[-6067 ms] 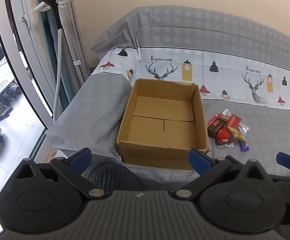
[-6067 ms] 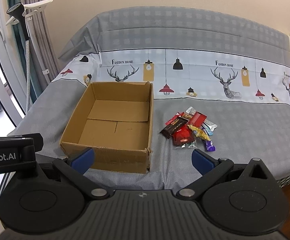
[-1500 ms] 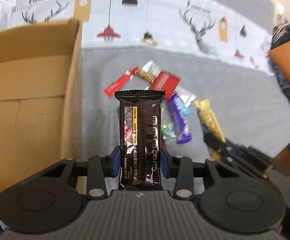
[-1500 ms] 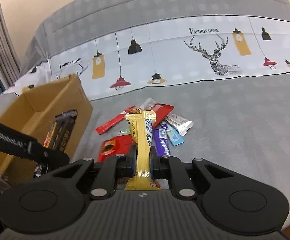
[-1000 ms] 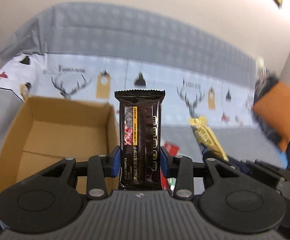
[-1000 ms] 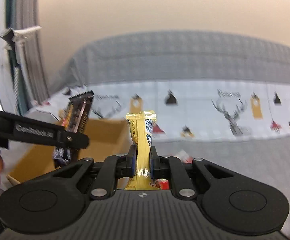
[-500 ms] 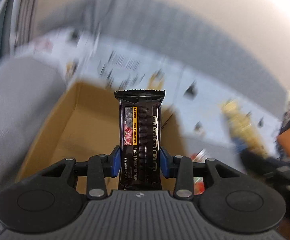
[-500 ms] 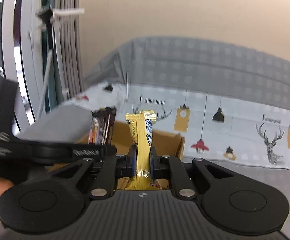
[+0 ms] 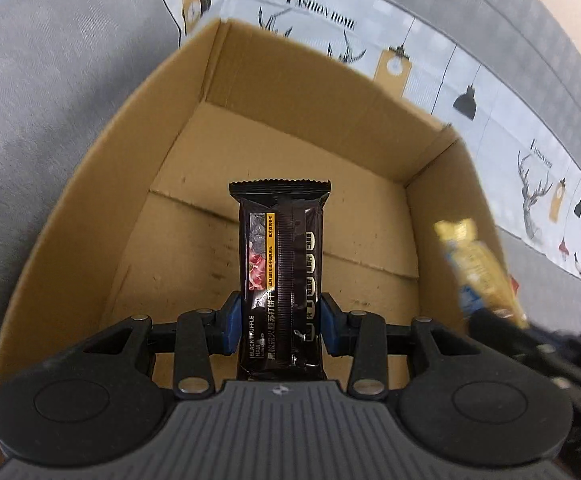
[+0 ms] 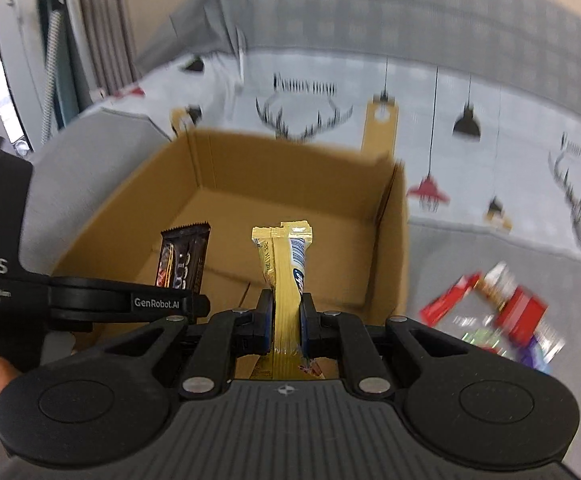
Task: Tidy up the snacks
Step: 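Carry both bars over the box and open both tools to drop them, then move both tools back to the snack pile, then grasp the red coffee pouch with the left tool while the right tool grasps the clear candy bag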
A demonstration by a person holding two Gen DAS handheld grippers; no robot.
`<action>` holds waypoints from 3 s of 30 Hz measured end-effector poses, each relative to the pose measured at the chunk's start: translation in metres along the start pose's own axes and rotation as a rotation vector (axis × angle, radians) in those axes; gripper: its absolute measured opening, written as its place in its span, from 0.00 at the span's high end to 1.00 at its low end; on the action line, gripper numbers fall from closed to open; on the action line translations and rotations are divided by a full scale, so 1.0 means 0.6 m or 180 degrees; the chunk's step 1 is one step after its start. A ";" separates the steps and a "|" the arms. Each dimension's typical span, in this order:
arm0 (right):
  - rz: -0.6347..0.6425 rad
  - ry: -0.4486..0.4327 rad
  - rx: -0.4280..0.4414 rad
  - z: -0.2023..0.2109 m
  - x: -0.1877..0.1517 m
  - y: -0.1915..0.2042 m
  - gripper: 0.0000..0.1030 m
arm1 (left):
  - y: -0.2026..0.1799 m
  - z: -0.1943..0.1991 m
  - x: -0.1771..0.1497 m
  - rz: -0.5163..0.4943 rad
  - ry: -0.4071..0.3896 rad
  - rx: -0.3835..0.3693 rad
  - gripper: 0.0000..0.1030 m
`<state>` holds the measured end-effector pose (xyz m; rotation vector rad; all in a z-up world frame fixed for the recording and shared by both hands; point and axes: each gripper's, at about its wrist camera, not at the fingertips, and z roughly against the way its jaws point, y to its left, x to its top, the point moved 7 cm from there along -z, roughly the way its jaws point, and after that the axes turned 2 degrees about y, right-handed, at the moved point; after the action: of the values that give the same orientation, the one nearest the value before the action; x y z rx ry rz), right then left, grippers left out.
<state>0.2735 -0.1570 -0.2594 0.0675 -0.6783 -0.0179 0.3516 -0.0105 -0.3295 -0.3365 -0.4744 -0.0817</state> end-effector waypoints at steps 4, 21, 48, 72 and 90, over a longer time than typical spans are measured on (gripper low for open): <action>-0.0104 0.0180 0.0068 -0.041 -0.018 0.011 0.87 | 0.009 -0.008 -0.003 0.0001 0.0019 0.0022 0.58; -0.0298 -0.0004 0.0292 -0.032 -0.021 0.001 0.32 | -0.026 0.042 0.001 0.0033 -0.0353 -0.0032 0.00; -0.0792 -0.0736 -0.0230 0.228 -0.210 -0.260 0.11 | -0.328 0.095 -0.173 -0.1122 -0.0387 -0.0425 0.03; -0.1122 -0.0199 -0.0248 0.023 -0.235 -0.500 0.51 | -0.423 -0.270 -0.168 -0.0942 0.0254 -0.0172 0.00; -0.0933 -0.0092 -0.0092 -0.022 -0.221 -0.507 0.96 | -0.431 -0.216 -0.196 -0.0871 0.0405 -0.0619 0.42</action>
<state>0.1805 -0.4546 -0.3735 0.1386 -0.6923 -0.3108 0.2636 -0.2979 -0.4147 -0.4527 -0.3846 -0.4151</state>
